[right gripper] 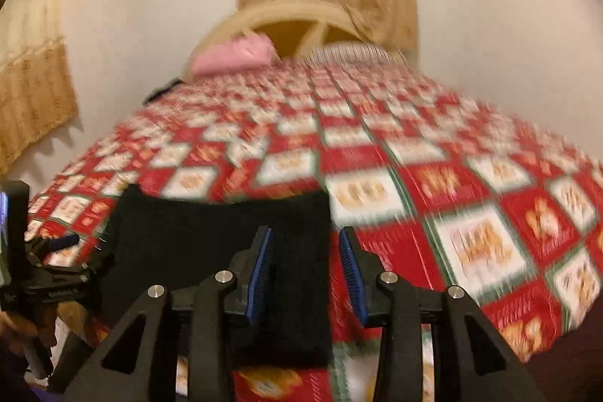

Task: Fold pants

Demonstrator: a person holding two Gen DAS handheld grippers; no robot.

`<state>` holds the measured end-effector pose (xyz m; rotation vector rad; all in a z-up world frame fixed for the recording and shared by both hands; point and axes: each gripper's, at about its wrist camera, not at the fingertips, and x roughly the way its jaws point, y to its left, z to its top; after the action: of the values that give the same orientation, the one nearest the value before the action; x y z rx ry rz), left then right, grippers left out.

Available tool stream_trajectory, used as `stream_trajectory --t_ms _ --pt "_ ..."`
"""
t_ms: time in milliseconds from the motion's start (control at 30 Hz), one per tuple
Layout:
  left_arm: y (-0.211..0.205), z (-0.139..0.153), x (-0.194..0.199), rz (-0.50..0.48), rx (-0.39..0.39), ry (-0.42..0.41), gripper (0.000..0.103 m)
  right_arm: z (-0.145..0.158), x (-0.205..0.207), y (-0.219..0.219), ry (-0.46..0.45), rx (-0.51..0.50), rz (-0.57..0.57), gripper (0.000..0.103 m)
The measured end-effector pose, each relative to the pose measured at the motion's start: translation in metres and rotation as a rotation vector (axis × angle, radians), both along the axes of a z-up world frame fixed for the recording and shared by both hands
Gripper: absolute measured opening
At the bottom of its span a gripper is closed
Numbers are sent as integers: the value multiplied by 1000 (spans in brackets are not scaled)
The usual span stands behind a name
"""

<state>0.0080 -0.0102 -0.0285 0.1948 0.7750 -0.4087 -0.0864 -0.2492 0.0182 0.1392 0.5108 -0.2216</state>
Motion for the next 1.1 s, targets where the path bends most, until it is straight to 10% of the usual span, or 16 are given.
stream_trajectory --t_ms 133,200,367,433,600,867,1000,1100 --pt "6 -10 -4 24 3 25 96 -2 61 52 32 88 300 35" --pt "7 -20 -4 60 -39 71 96 -8 96 81 75 59 412 15" --pt "6 -21 -4 42 -63 82 88 -36 184 124 274 42 611 15" --pt "3 -21 -9 24 -53 71 81 -67 220 135 449 -28 563 13" --pt "-7 -18 -18 5 27 -3 79 -77 263 132 500 42 546 11" --pt "23 -9 -10 -22 -120 90 81 -56 251 126 386 56 518 11" --pt "24 11 -11 -10 -69 -40 86 -21 222 106 292 32 413 21" --pt "16 22 -4 -29 -64 -98 87 -4 199 85 247 1 303 64"
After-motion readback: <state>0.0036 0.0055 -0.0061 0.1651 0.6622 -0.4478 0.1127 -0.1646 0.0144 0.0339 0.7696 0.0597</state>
